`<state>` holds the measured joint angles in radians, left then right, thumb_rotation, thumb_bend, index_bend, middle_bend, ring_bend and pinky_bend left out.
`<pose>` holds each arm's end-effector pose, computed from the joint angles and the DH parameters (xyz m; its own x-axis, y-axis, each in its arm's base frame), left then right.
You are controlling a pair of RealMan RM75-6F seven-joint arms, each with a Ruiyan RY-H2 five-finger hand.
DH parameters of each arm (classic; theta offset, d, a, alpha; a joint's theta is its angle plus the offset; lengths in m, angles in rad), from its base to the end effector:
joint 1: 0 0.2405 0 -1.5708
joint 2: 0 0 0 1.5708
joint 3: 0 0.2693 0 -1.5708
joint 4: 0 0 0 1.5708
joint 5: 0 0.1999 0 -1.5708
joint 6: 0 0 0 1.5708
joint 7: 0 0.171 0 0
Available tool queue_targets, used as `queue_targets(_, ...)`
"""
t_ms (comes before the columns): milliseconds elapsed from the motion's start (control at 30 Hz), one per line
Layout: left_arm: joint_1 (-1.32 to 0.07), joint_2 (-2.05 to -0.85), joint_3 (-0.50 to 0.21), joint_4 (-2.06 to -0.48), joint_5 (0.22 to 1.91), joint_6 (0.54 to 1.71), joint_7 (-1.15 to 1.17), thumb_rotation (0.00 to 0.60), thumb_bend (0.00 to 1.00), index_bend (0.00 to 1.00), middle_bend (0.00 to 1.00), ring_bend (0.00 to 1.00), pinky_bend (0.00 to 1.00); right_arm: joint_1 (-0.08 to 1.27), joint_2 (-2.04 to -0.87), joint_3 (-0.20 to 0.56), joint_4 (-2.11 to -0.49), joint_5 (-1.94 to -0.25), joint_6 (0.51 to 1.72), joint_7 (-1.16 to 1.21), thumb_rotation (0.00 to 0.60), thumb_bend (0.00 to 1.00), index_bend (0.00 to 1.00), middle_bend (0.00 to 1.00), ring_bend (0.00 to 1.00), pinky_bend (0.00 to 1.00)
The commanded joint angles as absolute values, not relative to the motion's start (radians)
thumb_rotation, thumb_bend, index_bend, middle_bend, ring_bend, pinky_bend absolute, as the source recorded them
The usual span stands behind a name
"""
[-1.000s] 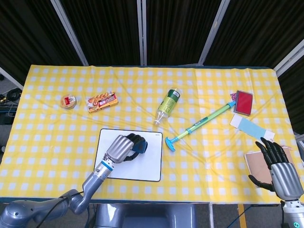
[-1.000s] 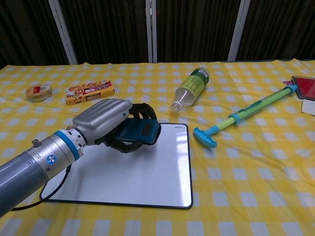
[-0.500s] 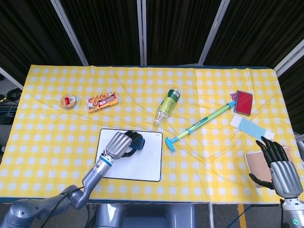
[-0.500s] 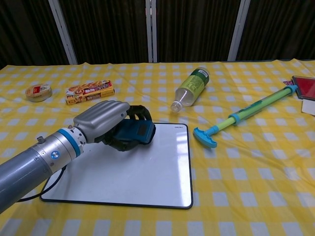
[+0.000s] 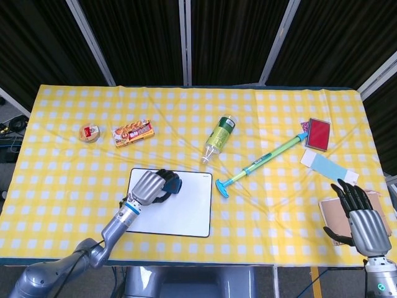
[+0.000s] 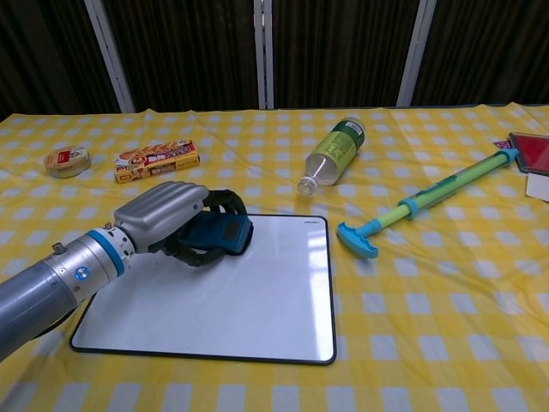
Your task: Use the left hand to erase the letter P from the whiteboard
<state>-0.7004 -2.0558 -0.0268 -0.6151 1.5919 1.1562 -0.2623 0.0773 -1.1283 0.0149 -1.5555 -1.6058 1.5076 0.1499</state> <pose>-0.1711 0.3543 -0.1223 0.3735 0.1757 0.9108 0.8063 -0.5469 -0.2252 -0.3156 -0.1986 0.1665 0.3078 -0.0292 0.9510 -0.9475 -0.1006 0.3036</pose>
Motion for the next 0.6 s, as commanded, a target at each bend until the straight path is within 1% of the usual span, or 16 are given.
queue_targets(33,-0.688,-2.056,-0.017,-0.586,1.601,1.183,-0.293,0.6,0.76,0.81,0.62,0.55,0.66,0.078,-1.13,0.014,-1.557,-1.607,1.507,0.146,0.6,0.06,0.0,0.0,0.0,0.0)
queue_targets(267,-0.679,-2.073,-0.012,-0.518,1.609,1.229,-0.363,0.6,0.76,0.81,0.62,0.55,0.66,0.077,-1.134,0.012,-1.56,-1.61,1.508,0.135,0.6,0.06,0.0,0.0,0.0,0.0)
queue_targets(600,-0.704,-2.142,-0.008,-0.513,1.618,1.222,-0.352,0.6,0.76,0.81,0.62,0.55,0.66,0.075,-1.129,0.013,-1.557,-1.609,1.513,0.15,0.6,0.05,0.0,0.0,0.0,0.0)
